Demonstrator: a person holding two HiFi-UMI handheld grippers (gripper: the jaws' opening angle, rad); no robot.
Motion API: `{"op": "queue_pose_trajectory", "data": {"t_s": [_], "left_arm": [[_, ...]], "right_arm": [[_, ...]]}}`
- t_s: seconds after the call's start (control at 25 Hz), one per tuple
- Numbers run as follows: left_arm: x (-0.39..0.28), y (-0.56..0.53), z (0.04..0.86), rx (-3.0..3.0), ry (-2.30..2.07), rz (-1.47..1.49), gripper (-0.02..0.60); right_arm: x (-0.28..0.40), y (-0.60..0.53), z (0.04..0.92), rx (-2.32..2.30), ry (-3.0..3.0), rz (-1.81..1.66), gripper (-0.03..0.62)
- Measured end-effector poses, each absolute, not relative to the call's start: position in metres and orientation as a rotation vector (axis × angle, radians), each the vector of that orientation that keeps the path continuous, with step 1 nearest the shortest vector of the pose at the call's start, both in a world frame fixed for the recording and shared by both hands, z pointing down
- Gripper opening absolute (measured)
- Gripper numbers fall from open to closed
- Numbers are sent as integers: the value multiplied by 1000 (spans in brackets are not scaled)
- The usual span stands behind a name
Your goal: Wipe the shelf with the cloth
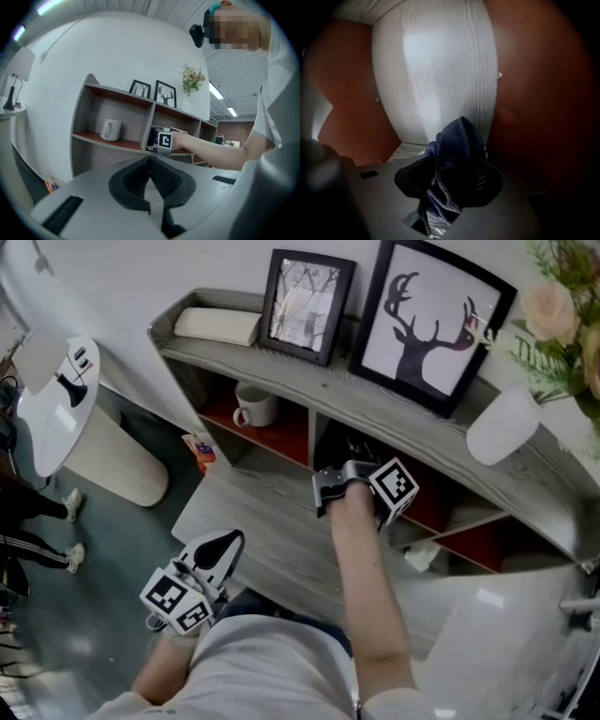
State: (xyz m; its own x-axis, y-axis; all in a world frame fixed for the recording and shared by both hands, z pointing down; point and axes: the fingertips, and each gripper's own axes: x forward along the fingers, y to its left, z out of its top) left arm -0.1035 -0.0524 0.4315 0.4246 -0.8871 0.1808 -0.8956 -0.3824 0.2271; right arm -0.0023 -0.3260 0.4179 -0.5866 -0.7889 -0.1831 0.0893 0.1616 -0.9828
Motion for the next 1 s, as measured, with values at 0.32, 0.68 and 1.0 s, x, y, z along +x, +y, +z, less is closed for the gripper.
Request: {"op": "queue_pose_trajectory", "data": {"t_s": [0.32,0.68,1.0], "left_arm": [[-102,-48,432,2397,-1541,37,15],[-101,-47,434,2415,-1513,42,15],[-100,-56,430,2448,-1464,32,15]], "right_arm": [[-6,-303,422,-657,1660,-1582,158],[-2,-285,416,-755,1891,-1425,159],[8,-280,399,-1045,2260,-1102,207]]}}
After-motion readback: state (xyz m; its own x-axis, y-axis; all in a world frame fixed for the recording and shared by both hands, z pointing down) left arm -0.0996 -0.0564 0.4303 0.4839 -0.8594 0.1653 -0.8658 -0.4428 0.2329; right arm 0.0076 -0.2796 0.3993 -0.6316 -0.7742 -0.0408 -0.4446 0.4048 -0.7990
